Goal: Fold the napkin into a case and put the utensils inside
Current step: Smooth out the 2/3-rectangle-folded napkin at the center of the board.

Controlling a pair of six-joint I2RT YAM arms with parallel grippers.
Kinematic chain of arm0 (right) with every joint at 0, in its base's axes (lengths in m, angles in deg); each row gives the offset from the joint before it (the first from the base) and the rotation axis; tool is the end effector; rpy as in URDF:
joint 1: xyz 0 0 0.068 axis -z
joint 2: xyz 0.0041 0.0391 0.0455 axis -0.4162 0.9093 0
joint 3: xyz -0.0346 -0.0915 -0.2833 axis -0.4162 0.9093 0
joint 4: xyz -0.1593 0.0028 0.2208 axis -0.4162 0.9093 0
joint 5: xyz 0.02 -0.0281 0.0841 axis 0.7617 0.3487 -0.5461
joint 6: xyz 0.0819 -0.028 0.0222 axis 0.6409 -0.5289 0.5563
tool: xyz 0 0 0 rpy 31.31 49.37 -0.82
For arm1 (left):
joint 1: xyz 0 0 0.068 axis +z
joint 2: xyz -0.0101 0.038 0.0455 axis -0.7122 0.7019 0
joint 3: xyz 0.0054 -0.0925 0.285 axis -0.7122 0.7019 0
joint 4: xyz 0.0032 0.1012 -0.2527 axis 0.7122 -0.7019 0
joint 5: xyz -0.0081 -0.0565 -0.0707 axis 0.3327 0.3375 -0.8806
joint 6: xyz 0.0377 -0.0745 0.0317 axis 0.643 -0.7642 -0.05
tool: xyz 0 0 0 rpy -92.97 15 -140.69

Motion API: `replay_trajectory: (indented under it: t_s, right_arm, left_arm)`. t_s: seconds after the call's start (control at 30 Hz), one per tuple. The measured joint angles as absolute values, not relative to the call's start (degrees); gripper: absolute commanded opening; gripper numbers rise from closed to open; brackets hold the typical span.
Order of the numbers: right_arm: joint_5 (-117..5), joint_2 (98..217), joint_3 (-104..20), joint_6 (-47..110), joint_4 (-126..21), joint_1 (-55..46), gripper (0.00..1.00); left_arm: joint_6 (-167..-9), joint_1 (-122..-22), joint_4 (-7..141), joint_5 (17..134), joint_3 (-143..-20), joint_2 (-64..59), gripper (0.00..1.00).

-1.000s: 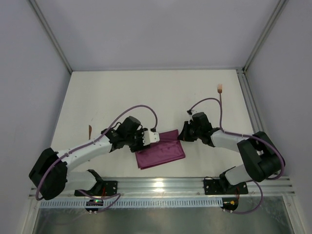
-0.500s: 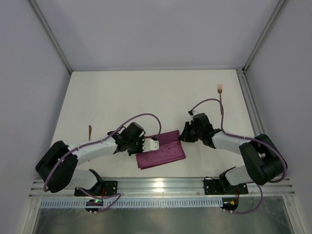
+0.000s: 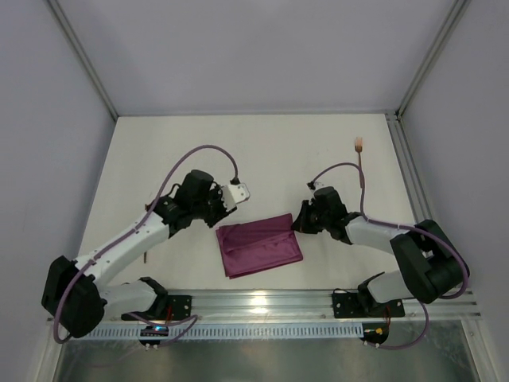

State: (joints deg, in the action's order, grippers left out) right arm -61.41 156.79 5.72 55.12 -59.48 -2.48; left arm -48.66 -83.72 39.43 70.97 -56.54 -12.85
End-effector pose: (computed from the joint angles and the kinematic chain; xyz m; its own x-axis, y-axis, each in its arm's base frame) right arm 0.2418 0.1438 0.1246 -0.8479 0.1176 -0.5170 -0.1800 0.8533 0.4894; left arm 0.2006 -0.1812 0.2550 -0.1242 0.6850 -0.7179 0.8984 0.3847 0.2117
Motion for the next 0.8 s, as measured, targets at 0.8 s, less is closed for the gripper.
replay_trajectory:
  t_s: [0.8]
  right_arm:
    - [-59.9, 156.2, 6.6, 55.7, -60.6, -3.3, 0.04]
  left_arm:
    - [-58.2, -74.7, 33.4, 68.2, -61.4, 9.8, 0.36]
